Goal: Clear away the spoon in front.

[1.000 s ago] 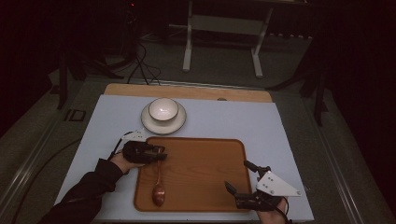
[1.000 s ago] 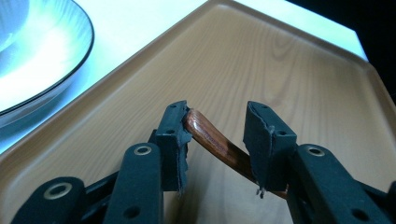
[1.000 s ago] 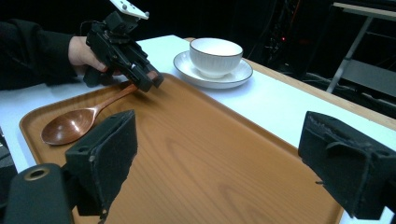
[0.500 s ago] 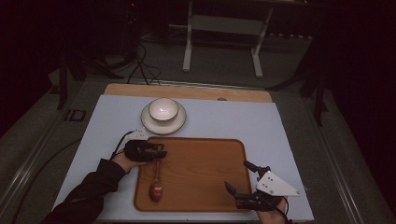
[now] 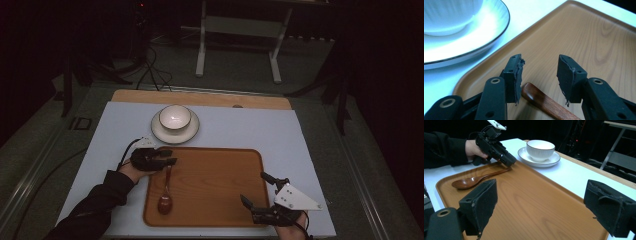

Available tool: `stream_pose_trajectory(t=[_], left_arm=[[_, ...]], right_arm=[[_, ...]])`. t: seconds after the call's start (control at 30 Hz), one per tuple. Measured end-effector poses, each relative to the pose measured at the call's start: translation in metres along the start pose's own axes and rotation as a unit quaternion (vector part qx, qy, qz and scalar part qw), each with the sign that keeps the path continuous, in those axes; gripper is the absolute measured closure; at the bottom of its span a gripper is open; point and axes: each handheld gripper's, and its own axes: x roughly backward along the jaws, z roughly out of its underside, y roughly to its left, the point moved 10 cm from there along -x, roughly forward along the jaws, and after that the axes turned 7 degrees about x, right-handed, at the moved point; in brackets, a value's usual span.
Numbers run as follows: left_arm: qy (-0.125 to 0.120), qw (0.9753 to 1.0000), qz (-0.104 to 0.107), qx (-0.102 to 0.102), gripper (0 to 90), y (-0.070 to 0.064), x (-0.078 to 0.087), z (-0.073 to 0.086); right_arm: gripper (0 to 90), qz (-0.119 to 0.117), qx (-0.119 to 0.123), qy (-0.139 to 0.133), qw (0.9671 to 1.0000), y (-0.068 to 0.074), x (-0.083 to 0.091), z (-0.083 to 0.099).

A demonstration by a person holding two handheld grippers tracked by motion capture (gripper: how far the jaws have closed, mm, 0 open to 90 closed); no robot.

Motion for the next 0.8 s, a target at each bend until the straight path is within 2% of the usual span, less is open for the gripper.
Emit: stream_pose_trajectory(t=[0.13,0.17,0.23,0.27,0.33,0.43,0.47,0.53,0.57,0.6,0.67,0.7,0.73,0.77,0.8], left_arm=[[-0.01,0.9999,0.006,-0.001,54.5,-0.003,0.006,-0.005],[-0.01,0.9999,0.013,0.003,51.8,-0.006,0.007,-0.007],[-0.003,0.9998,0.019,0.005,49.5,-0.009,0.008,-0.007],[-0.002,0.9996,0.03,-0.002,49.1,-0.014,0.01,-0.008],[0.004,0.9994,0.032,-0.009,45.7,-0.019,0.012,-0.009],[-0.002,0.9993,0.036,-0.012,42.0,-0.021,0.015,-0.012],[-0.011,0.999,0.042,-0.011,41.7,-0.024,0.019,-0.017],[-0.016,0.9989,0.042,-0.011,36.6,-0.026,0.021,-0.019],[-0.026,0.9977,0.062,-0.003,34.3,-0.031,0.025,-0.024],[-0.034,0.9967,0.074,-0.01,29.9,-0.034,0.028,-0.026],[-0.04,0.9949,0.093,0.001,25.9,-0.039,0.032,-0.031],[-0.044,0.9942,0.098,0.003,19.6,-0.041,0.034,-0.033],[-0.044,0.9949,0.091,-0.002,14.8,-0.04,0.035,-0.034],[-0.043,0.9957,0.082,-0.008,14.3,-0.04,0.036,-0.034],[-0.045,0.9956,0.081,-0.009,14.0,-0.041,0.038,-0.035]], right_arm=[[11.6,0.001,-0.002,0.0,1.0,-0.001,0.0,0.0],[11.6,0.001,-0.001,0.0,1.0,-0.001,0.0,0.0],[11.6,0.001,-0.001,0.0,1.0,0.0,0.0,0.0],[11.6,0.002,-0.001,0.0,1.0,-0.001,0.0,0.0],[11.6,0.002,-0.003,0.001,1.0,-0.001,0.0,0.001],[11.6,0.002,-0.002,0.001,1.0,-0.001,0.0,0.0],[11.6,0.002,-0.001,0.0,1.0,-0.001,0.0,0.0],[11.6,0.002,-0.001,0.0,1.0,-0.001,0.0,0.0],[11.6,0.002,-0.001,0.0,1.0,-0.001,0.0,0.0],[11.6,0.002,-0.001,0.0,1.0,0.0,0.0,0.0],[11.6,0.001,-0.001,0.0,1.0,-0.001,0.0,0.0],[11.6,0.001,-0.002,0.0,1.0,-0.001,0.0,0.0],[11.6,0.001,-0.002,0.0,1.0,-0.001,0.0,0.0],[11.6,0.001,-0.003,0.0,1.0,-0.001,0.0,0.0],[11.6,0.001,-0.004,0.0,1.0,-0.001,0.0,0.0]])
